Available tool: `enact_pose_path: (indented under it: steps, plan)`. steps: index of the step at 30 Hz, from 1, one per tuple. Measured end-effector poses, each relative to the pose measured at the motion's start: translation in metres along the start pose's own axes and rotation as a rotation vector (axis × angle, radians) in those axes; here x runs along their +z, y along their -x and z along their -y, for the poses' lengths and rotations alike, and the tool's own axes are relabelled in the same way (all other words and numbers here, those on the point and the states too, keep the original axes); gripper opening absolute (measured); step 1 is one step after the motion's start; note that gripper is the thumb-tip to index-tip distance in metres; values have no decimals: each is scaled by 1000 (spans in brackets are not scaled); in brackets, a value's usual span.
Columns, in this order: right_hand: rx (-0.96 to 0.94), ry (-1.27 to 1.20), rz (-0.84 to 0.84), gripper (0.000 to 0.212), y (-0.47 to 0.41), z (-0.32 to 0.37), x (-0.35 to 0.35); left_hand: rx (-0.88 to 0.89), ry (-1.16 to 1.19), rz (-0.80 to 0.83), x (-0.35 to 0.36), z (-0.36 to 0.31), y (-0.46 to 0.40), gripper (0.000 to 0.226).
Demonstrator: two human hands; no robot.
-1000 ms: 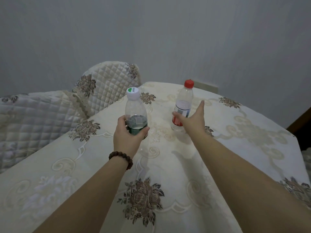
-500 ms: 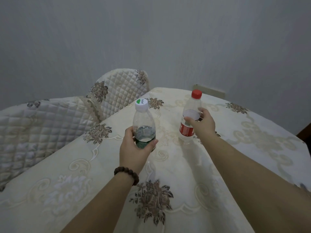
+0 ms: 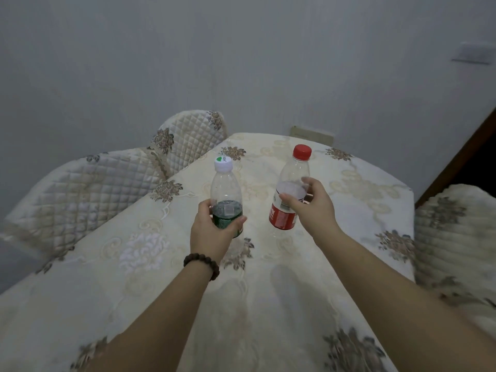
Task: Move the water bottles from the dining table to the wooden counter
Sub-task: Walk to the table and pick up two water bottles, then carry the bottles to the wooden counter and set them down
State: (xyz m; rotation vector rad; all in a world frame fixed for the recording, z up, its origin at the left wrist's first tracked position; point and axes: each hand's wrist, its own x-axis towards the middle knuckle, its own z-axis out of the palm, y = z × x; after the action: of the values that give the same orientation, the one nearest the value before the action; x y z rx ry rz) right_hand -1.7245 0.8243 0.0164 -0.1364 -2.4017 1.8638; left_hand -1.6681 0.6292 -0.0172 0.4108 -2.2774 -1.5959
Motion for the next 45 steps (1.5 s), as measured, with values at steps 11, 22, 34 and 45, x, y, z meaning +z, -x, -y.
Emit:
enact_pose_path:
  steps: [11, 22, 34, 45]
  plan:
    - [-14, -53, 12, 60, 164, -2, -80, 25, -51, -3, -11, -26, 164, 59]
    - [-8, -26, -81, 61, 263, -27, -130, 46, -78, 36, 6, -30, 261, 60]
    - [13, -49, -401, 60, 361, -22, -202, 176, 5, 281, 24, -53, 325, 58]
    - [49, -50, -813, 60, 503, -18, -266, 294, 115, 622, 39, -82, 427, 62]
